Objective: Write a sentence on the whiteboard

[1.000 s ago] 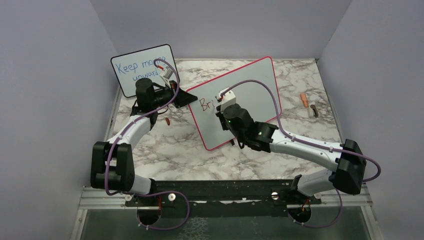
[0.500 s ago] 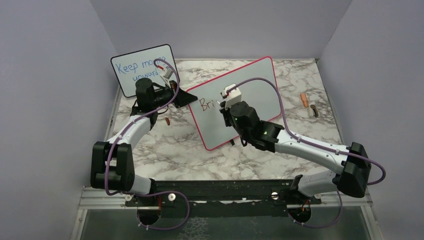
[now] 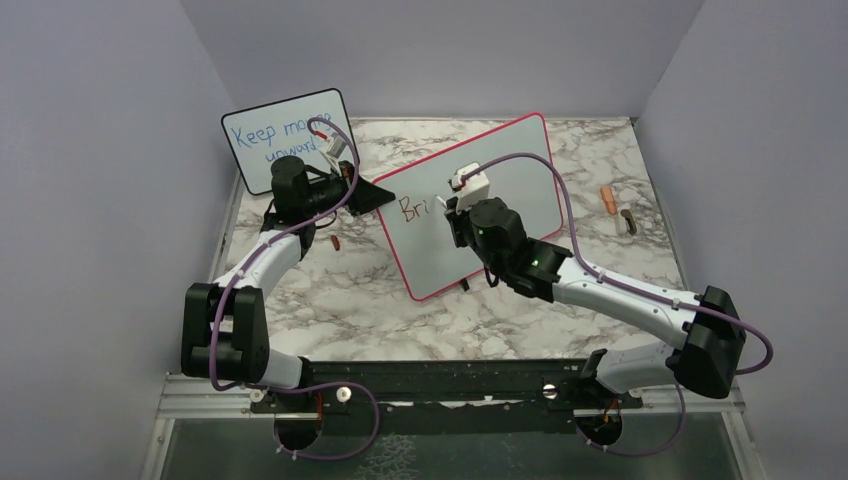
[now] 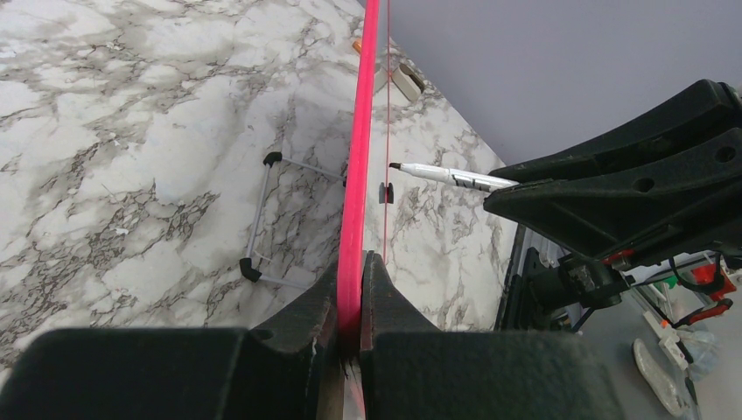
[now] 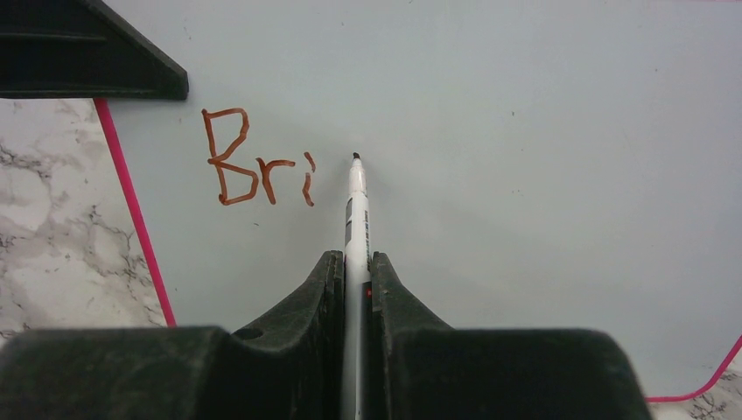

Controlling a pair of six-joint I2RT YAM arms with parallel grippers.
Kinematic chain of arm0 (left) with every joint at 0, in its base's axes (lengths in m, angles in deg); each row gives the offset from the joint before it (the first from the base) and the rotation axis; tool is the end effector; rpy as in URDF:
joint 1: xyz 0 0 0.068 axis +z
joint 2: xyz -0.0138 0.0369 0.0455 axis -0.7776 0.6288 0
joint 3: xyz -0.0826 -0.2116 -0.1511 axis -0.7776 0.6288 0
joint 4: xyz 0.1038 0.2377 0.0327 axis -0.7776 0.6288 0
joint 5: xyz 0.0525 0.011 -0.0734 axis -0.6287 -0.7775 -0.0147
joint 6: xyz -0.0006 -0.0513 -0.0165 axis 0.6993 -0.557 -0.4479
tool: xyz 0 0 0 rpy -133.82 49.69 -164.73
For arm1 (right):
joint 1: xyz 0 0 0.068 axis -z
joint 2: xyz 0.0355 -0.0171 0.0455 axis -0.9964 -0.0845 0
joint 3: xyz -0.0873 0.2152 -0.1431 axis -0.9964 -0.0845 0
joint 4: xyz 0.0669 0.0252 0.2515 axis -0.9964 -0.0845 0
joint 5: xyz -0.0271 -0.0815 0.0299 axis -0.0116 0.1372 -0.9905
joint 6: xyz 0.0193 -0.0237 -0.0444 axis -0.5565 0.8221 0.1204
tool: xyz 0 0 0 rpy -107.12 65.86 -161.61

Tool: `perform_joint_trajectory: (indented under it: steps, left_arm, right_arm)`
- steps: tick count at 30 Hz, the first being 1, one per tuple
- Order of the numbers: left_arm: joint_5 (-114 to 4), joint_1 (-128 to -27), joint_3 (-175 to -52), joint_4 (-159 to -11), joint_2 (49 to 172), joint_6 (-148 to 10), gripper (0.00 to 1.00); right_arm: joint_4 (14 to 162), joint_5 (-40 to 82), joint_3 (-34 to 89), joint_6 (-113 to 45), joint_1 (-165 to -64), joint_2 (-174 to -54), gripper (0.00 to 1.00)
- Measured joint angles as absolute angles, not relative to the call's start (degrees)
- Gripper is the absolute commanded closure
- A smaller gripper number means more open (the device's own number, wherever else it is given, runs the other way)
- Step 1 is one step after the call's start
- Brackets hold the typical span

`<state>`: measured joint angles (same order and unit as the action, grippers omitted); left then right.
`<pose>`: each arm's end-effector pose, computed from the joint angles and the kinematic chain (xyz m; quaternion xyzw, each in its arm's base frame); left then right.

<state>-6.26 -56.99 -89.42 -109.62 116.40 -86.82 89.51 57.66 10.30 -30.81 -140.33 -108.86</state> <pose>0.3065 -0.0620 0.2796 0.1795 0.7061 -0.5168 0.4496 0.1902 0.2436 0.3207 -0.2051 0.7655 0.1106 0.5998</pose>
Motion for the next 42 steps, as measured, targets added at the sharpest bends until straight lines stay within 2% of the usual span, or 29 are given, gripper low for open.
perform_joint_trajectory:
  steps: [42]
  left_arm:
    - [-5.96,-57.02,-89.88,-109.83,117.28,-86.77,1.00]
  right_arm:
    - [87.49,56.15,10.17,-30.60,-140.33,-110.05,0.99]
